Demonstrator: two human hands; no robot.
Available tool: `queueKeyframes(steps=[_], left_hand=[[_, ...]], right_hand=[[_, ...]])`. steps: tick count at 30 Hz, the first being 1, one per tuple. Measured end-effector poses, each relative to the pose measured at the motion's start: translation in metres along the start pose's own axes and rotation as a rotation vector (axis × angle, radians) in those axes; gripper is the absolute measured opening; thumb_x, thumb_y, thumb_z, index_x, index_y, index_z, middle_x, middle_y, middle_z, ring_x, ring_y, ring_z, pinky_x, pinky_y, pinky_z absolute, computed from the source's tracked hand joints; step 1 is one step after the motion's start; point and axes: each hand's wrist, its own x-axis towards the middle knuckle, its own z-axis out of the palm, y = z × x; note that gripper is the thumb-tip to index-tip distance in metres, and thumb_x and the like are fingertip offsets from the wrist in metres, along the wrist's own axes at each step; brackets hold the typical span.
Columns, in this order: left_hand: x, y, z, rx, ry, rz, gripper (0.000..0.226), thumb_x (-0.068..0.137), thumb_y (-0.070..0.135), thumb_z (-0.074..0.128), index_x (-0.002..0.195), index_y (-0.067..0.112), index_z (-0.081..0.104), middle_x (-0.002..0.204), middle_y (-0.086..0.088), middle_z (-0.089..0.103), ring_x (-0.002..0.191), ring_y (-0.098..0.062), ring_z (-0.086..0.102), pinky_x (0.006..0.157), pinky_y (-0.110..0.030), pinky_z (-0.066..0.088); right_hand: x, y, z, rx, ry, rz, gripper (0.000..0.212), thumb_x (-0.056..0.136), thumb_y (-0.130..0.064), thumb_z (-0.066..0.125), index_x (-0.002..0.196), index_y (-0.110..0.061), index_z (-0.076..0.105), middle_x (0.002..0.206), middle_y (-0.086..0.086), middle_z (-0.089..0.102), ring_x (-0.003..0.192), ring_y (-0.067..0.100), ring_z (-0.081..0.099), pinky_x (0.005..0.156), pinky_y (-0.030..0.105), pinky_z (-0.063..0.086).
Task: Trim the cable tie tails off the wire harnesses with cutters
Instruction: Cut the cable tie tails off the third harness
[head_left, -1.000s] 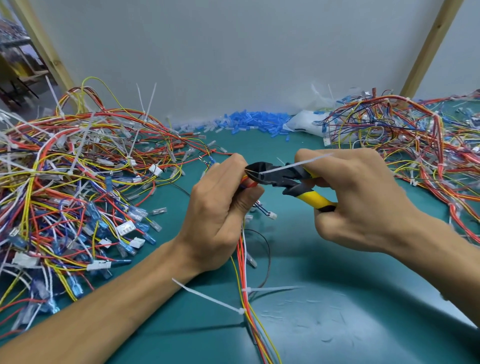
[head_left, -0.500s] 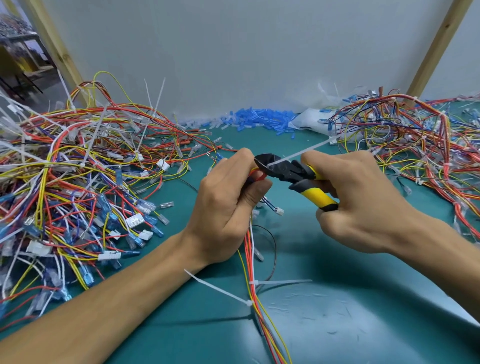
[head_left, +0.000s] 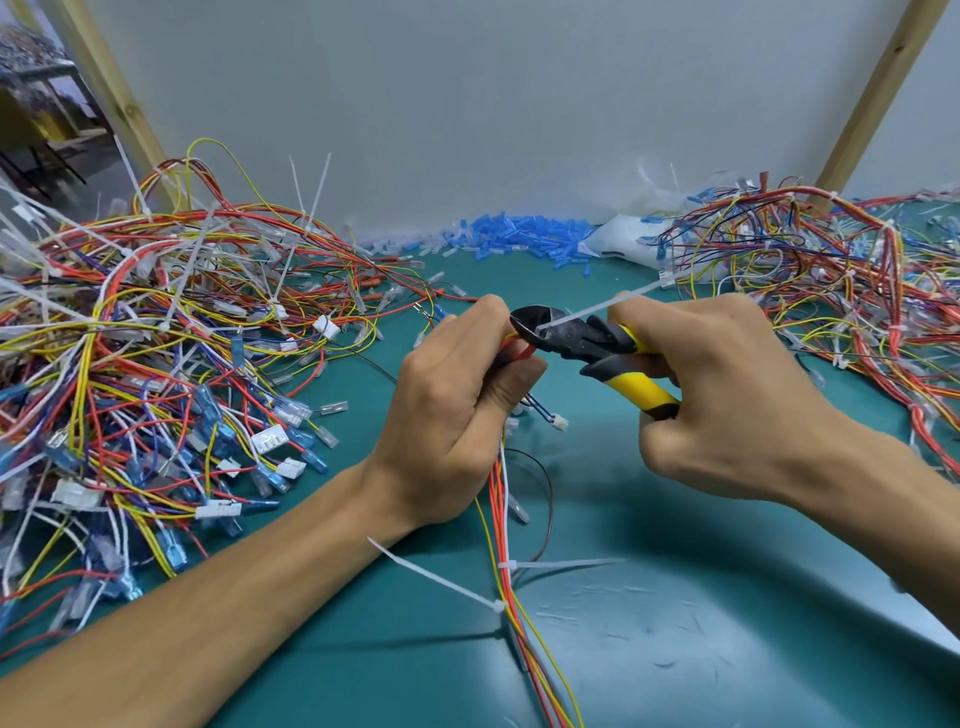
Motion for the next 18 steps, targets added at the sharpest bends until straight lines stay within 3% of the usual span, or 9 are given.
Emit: queueKeyframes(steps=[6,10,18], left_hand=[[-0.0004,0.0004,0.0003,0.000,-0.004,-0.002,0.029,0.103,0.014,0.054,0.089,-0.012,0.058,0.076,-0.004,0.044,0.069,-0.027,0.040,0.067,-0.035,0.034],[0.0000,0.0011,-0.0004,0.002,-0.004,-0.007,0.028,0.103,0.014,0.054,0.089,-0.011,0.057,0.078,0.000,0.043,0.069,-0.025,0.039,0.069,-0.032,0.032],[-0.0014,-0.0011,0.0008,0.003,-0.015,-0.002,0.029,0.104,0.016,0.053,0.090,-0.010,0.058,0.077,-0.004,0.044,0.069,-0.026,0.040,0.068,-0.034,0.033]], right_hand=[[-0.0001,0.0000,-0.0003,-0.007,-0.009,-0.002,0.025,0.060,-0.011,0.057,0.075,-0.011,0.037,0.060,0.010,0.034,0.061,0.041,0.030,0.046,0.042,0.031],[0.0001,-0.0015,-0.0001,0.005,-0.023,-0.001,0.023,0.064,-0.014,0.055,0.073,-0.014,0.034,0.060,0.010,0.029,0.062,0.041,0.027,0.051,0.036,0.019],[-0.0005,0.0008,0.0013,0.066,-0.083,0.029,0.038,0.071,-0.007,0.063,0.072,-0.023,0.029,0.060,0.010,0.024,0.062,0.035,0.022,0.052,0.035,0.016]])
